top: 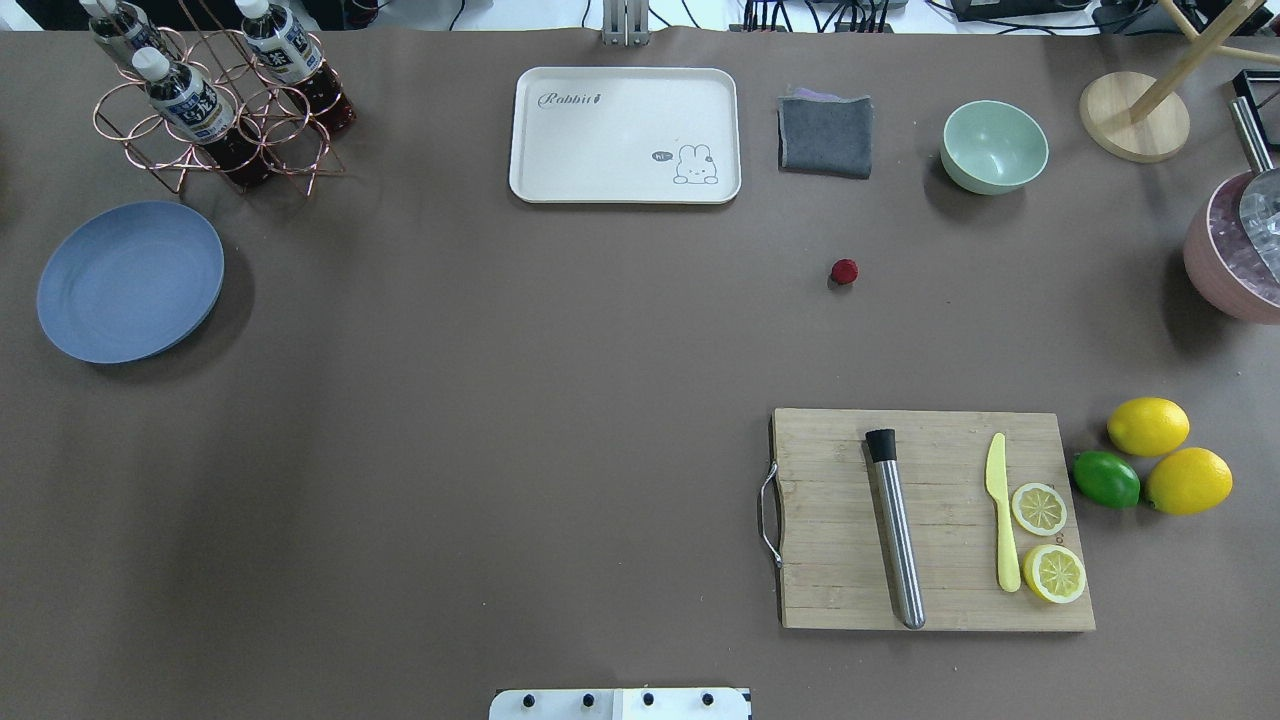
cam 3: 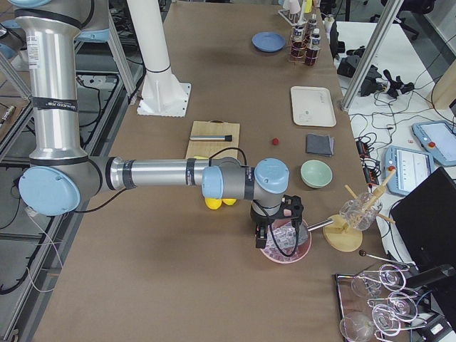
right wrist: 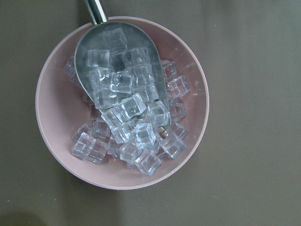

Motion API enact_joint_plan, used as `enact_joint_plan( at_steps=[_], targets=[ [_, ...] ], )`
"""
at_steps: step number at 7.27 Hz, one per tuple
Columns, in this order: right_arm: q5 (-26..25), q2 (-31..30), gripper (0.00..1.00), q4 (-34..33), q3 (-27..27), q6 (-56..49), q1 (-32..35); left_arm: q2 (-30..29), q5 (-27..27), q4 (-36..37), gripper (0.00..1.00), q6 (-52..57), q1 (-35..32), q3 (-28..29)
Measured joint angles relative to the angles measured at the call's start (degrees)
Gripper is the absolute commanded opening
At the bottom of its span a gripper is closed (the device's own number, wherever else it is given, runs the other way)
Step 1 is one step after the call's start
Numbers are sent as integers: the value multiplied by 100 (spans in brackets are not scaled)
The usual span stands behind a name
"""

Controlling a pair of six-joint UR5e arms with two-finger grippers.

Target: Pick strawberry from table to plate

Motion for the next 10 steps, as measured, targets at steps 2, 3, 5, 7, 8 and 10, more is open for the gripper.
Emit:
enact_joint_plan(
  at_steps=[2, 3, 5, 7, 8, 10],
  targets=[
    [2, -11, 100, -4, -2, 0, 6, 16, -16, -17, 98, 11, 0, 3],
    [6, -20, 100, -2, -1, 0, 11, 22, -19, -28, 98, 11, 0, 2],
    [8, -26, 100, 0, 8, 0, 17, 10, -21, -66, 98, 36, 0, -16],
    [9, -27, 100, 0, 7, 0, 17, 2, -21, -82, 98, 48, 0, -31],
    [9, -23, 100, 0, 7, 0, 18, -5, -20, -83, 98, 49, 0, -31],
    [9, -4, 100, 0, 11, 0, 17, -18, -14, -88, 98, 50, 0, -26]
  ],
)
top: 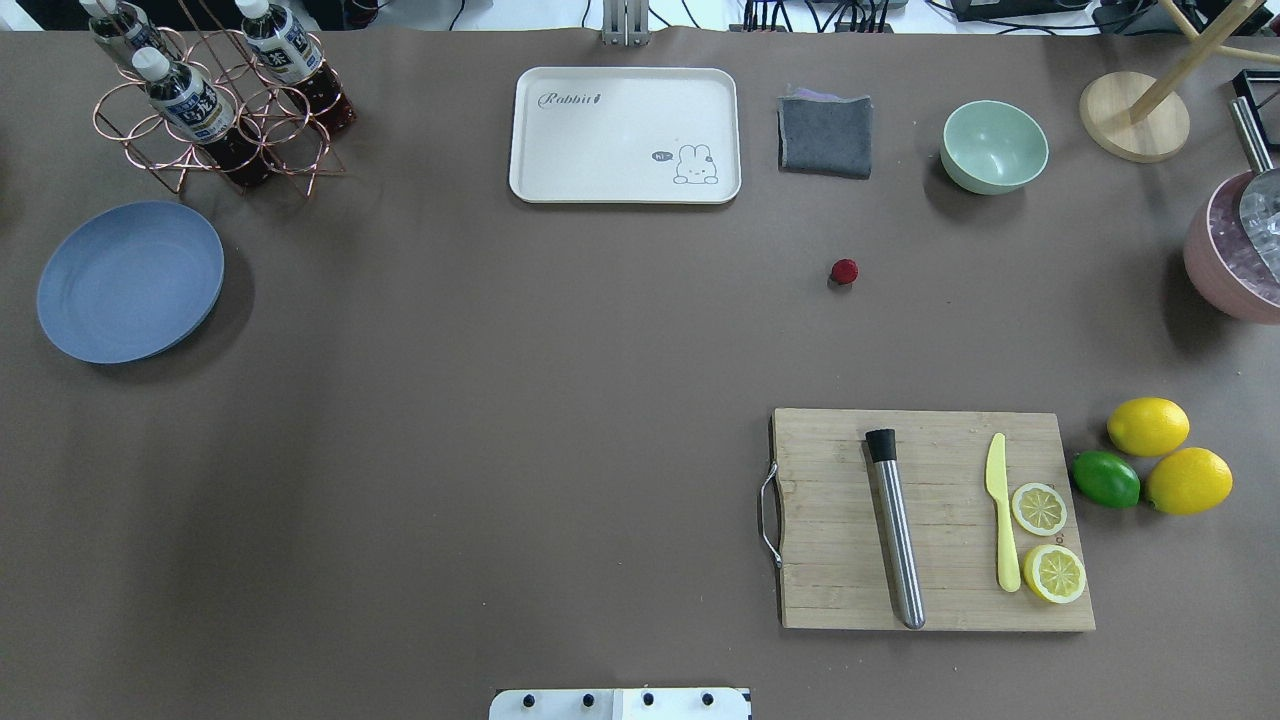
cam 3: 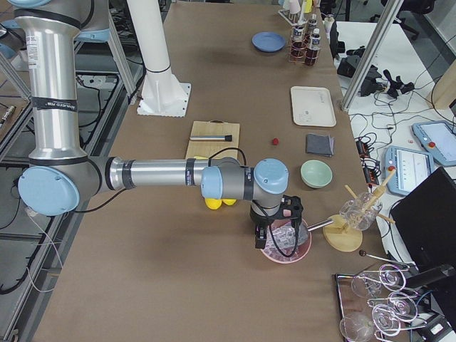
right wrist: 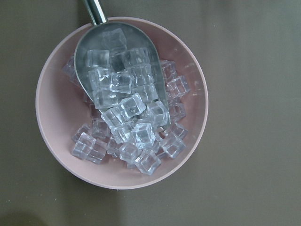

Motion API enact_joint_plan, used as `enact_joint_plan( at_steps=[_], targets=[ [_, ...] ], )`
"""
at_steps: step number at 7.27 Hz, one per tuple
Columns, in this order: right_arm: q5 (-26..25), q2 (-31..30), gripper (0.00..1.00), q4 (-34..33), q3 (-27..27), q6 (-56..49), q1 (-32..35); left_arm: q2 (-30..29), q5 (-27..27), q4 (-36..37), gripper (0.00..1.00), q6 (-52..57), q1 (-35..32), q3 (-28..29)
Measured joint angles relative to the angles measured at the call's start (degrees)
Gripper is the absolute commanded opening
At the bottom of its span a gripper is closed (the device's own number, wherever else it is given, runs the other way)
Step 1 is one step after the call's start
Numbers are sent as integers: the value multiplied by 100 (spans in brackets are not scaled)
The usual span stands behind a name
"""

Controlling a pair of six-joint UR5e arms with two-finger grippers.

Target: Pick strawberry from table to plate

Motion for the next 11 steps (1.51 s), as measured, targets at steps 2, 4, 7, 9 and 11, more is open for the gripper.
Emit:
enact_joint_plan(
  at_steps=[2, 4, 7, 9, 11],
  targets=[
    [0, 17, 100, 0, 5, 0, 0, -49, 1, -2, 98, 7, 64, 15],
    [0, 63, 100, 0, -4, 2, 0, -174, 1, -103, 98, -4, 99, 45],
    [0, 181, 100, 7, 65, 333, -4, -481, 22, -376, 98, -10, 177, 365],
    [15, 291, 100, 125, 77, 604, -78, -698, 40, -706, 98, -36, 356, 665],
    [44, 474, 100, 340, 47, 819, -363, -1009, 44, -829, 98, -55, 526, 1069]
  ],
)
